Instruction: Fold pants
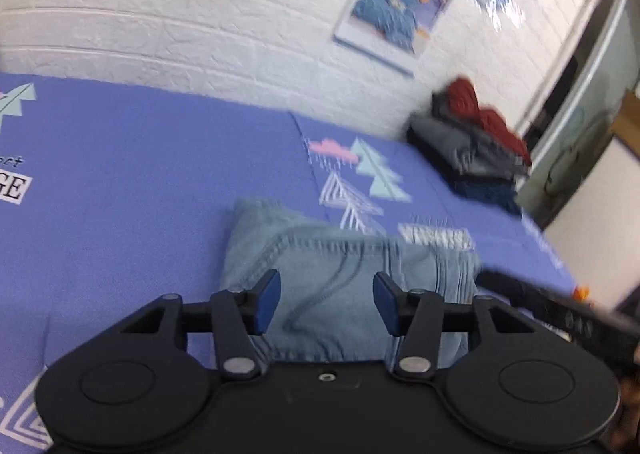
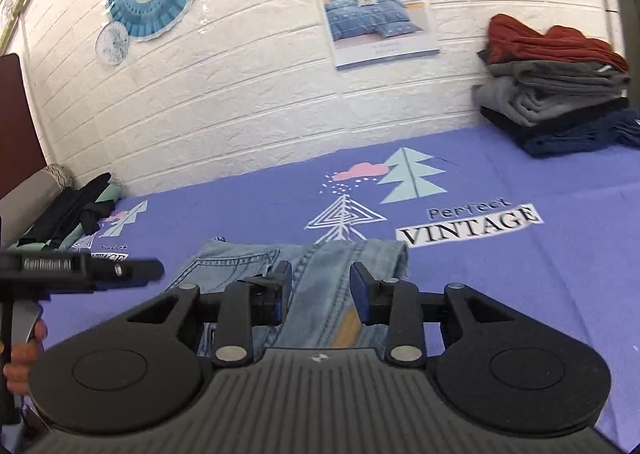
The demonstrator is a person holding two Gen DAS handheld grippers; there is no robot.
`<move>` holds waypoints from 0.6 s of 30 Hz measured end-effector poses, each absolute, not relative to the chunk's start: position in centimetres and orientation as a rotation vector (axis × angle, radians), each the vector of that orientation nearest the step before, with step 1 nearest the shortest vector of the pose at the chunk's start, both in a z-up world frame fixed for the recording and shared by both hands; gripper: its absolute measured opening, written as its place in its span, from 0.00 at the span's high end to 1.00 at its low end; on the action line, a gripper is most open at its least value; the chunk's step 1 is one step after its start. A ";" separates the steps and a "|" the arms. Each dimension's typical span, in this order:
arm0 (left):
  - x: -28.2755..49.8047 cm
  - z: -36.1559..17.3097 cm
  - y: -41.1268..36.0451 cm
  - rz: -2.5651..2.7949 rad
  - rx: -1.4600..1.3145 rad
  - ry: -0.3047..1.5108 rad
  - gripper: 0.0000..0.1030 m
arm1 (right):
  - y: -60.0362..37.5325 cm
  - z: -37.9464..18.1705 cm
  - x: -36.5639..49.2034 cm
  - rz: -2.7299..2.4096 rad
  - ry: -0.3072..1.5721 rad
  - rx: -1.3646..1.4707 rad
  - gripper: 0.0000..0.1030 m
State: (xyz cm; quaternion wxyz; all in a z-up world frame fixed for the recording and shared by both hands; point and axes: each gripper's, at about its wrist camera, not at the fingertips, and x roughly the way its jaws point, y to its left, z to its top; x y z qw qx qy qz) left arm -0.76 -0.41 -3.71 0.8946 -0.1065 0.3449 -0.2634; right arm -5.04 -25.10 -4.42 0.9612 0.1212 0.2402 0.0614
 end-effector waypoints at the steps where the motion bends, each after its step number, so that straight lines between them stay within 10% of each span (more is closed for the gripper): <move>1: -1.0 -4.6 -1.0 -0.545 -0.196 0.740 0.33 | -24.8 -5.0 -4.4 0.134 0.505 0.247 0.42; 7: -1.3 -6.2 -1.4 -0.546 -0.163 0.763 0.29 | -23.8 -7.3 -2.7 0.130 0.623 0.190 0.39; 11: 0.2 -3.6 2.7 -0.506 -0.341 0.738 0.00 | -26.3 -5.3 -6.1 0.146 0.593 0.332 0.00; 18: 4.5 -6.9 6.0 -0.557 -0.481 0.945 0.11 | -28.3 -8.4 -8.3 0.171 0.767 0.528 0.00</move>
